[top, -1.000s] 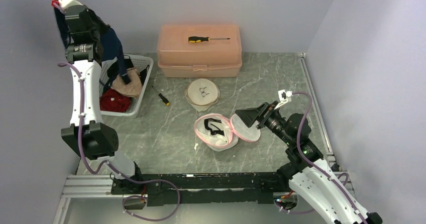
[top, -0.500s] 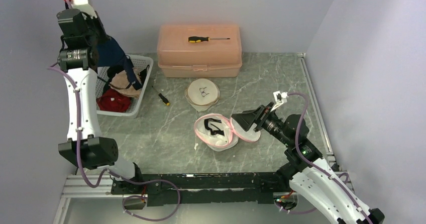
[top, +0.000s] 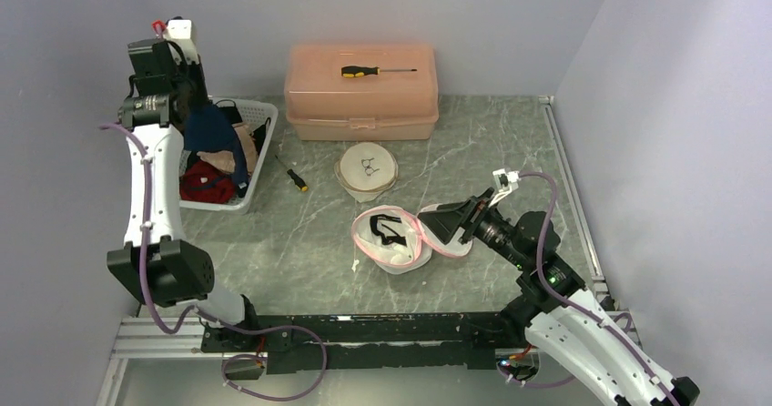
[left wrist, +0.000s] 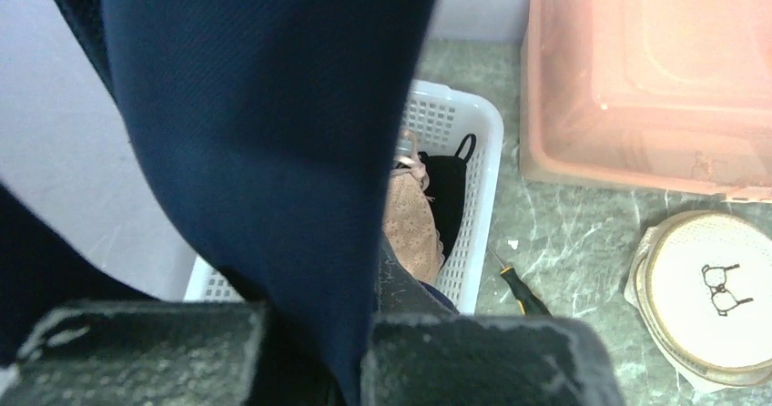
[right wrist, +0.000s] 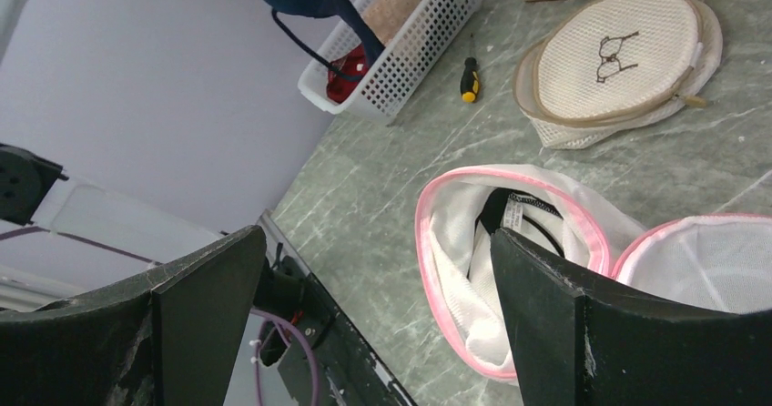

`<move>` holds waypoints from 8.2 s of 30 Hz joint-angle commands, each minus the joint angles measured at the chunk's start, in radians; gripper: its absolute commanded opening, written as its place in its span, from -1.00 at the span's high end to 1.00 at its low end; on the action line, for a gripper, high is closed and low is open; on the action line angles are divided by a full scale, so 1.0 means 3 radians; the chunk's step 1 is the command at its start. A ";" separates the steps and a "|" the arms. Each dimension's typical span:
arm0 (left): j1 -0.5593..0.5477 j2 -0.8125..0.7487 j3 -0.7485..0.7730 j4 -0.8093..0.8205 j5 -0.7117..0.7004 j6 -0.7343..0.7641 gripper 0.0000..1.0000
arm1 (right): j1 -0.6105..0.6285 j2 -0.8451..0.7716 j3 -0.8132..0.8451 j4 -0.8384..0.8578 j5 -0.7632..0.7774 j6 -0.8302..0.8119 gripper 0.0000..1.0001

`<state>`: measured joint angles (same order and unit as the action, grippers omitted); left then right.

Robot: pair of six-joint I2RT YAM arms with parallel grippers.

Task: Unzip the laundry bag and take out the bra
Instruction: Place the bra in the bin, then pick up the bra from the laundry bag.

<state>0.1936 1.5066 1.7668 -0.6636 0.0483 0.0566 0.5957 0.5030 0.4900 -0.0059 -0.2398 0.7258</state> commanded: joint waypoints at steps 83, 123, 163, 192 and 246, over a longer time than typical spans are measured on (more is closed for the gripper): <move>-0.0057 0.1151 -0.0149 0.0424 -0.0779 -0.0557 0.84 | 0.0011 -0.0179 -0.0172 -0.0022 0.0472 -0.0323 -0.98; -0.0102 -0.0028 -0.1405 0.0423 0.0133 -0.1856 0.93 | 0.0009 -0.0199 -0.0187 0.0092 0.0228 -0.0164 -0.97; -0.3005 -0.0788 -0.3075 0.1323 -0.0091 -0.2672 -0.38 | 0.0726 0.2225 0.0977 -0.0437 0.0666 -0.0820 -0.30; -0.3092 -0.0278 -0.3372 0.1035 -0.0353 -0.2431 0.95 | 0.0816 0.2683 0.1096 -0.0884 0.1436 -0.0830 -0.13; -0.3332 -0.0173 -0.2512 0.1227 -0.0288 -0.2285 -0.01 | 0.0660 0.2756 0.0908 -0.0518 0.1628 -0.0837 -0.03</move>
<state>-0.8001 1.4475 0.9993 -0.3046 -0.0250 -0.6613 0.8345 1.2945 0.7296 -0.2276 0.2752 0.4992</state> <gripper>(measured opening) 0.501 0.567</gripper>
